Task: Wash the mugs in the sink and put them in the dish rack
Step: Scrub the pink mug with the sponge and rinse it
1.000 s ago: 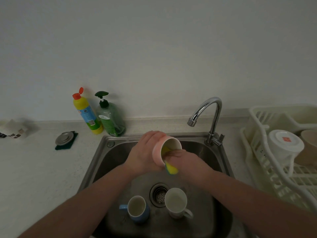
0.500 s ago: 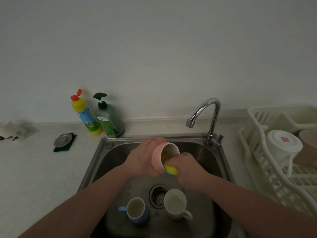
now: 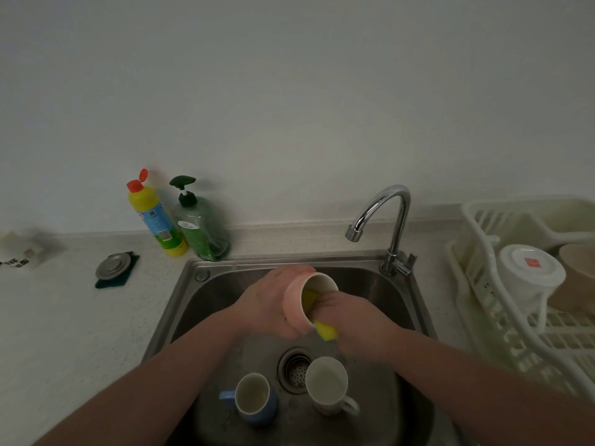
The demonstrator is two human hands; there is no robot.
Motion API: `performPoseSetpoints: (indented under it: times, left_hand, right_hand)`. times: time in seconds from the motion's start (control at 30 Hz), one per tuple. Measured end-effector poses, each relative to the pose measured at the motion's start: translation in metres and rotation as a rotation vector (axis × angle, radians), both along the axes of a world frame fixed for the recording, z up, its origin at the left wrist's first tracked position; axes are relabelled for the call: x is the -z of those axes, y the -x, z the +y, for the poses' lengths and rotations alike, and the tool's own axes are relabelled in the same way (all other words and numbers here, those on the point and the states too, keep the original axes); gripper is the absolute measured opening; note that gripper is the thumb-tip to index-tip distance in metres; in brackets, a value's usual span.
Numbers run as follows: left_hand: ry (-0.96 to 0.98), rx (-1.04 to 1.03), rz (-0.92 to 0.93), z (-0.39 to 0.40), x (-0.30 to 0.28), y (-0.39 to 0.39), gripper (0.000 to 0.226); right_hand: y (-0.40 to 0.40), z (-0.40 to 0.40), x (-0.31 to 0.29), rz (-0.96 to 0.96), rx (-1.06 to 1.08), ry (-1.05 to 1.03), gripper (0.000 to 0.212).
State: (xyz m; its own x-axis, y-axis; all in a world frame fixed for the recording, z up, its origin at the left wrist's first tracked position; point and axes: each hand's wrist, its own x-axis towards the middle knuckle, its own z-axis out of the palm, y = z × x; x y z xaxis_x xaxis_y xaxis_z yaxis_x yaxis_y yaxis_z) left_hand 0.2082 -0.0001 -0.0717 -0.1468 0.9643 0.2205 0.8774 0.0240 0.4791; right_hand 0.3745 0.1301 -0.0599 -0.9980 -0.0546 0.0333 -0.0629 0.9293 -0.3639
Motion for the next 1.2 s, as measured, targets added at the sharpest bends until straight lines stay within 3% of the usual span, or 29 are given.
performPoseSetpoints:
  times: [0.07,0.17,0.33,0.43,0.57,0.67,0.9,1.1,1.2]
  left_hand:
    - [-0.079,-0.033,-0.023,0.001,0.0,-0.006,0.095]
    - [-0.304,-0.077,0.131,0.007,0.005,-0.017,0.092]
    - [-0.412,-0.143,0.165,0.012,0.007,-0.023,0.086]
    - [-0.423,-0.147,0.204,0.013,0.006,-0.021,0.084]
    - [-0.382,-0.075,0.239,0.012,0.005,-0.014,0.086]
    - [-0.387,-0.044,0.298,0.013,0.002,-0.009,0.072]
    - [-0.451,0.023,0.365,0.025,-0.017,-0.002,0.064]
    - [-0.325,-0.051,0.326,0.021,-0.02,0.0,0.084]
    - [-0.281,-0.05,0.31,0.021,-0.018,0.001,0.083]
  right_hand:
    - [-0.002,0.0,0.003,0.075,0.014,0.065,0.032]
    - [-0.002,-0.001,0.009,0.217,0.038,0.099,0.032]
    - [0.002,0.003,0.005,0.208,0.043,0.049,0.037]
    - [0.005,0.002,-0.001,0.164,0.051,0.039,0.037]
    - [0.008,0.005,-0.022,-0.093,-0.028,0.003,0.043]
    - [0.011,0.013,-0.031,-0.186,-0.074,-0.076,0.045]
    - [0.016,0.024,-0.025,-0.035,-0.106,-0.315,0.057]
    - [0.01,0.016,-0.015,0.129,-0.04,0.03,0.053]
    - [0.01,0.018,-0.019,0.107,-0.072,-0.012,0.049]
